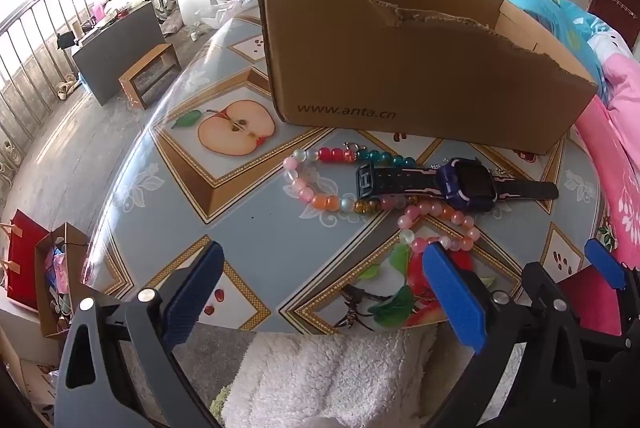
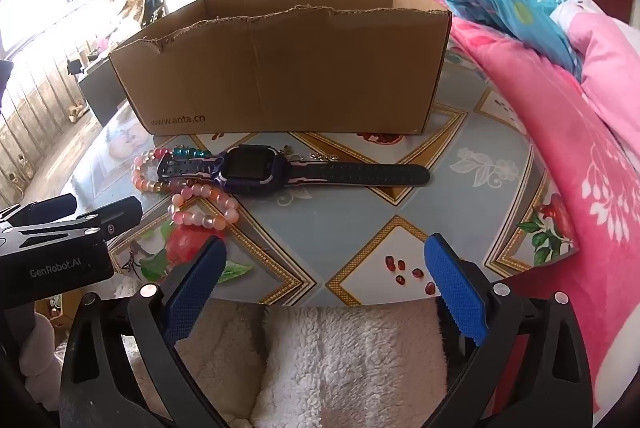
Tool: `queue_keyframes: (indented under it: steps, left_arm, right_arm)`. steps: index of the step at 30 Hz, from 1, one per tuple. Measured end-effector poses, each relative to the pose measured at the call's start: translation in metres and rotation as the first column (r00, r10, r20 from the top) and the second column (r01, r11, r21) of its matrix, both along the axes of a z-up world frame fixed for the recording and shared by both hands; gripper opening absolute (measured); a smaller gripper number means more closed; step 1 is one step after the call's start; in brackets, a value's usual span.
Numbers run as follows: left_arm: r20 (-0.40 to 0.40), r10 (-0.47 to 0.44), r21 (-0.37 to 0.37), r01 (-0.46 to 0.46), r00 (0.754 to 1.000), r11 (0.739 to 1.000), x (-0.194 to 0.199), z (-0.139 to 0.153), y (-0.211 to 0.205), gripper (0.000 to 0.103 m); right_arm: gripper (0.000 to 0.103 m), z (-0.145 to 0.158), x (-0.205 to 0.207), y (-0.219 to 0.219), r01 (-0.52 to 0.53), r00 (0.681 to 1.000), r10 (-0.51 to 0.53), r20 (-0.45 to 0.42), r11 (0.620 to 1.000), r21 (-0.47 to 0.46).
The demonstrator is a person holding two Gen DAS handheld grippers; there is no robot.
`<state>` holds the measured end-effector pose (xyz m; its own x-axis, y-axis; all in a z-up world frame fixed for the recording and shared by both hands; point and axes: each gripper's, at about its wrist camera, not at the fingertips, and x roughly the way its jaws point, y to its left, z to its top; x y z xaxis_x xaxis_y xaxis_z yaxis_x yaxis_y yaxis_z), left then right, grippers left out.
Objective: Organize jewelry
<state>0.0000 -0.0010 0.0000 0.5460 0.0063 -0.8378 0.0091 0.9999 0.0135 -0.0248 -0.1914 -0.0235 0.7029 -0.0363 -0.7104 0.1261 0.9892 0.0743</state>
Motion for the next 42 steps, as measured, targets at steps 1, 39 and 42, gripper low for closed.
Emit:
queue_keyframes:
  steps: [1,39,42]
  left_arm:
    - [-0.002,-0.003,-0.03,0.003,1.0,1.0,0.0,0.0002,0.0022,0.098]
    - [-0.008,-0.004,-0.019,0.004,1.0,1.0,-0.0029,0.0006,0.0055,0.098]
    - [-0.008,-0.003,-0.019,0.003,1.0,1.0,-0.0029,0.0008,0.0066,0.098]
  right_arm:
    - [0.095,0.0002,0.0001,0.0004,0.0,1.0,0.0,-0.003,1.0,-0.007]
    - [0.095,0.0008,0.0004,-0.0015,-0.002,1.0,0.002,-0.003,1.0,-0.007]
    - [0.095,0.0009,-0.0006,-0.0025,-0.001,1.0,0.001,-0.002,1.0,-0.007]
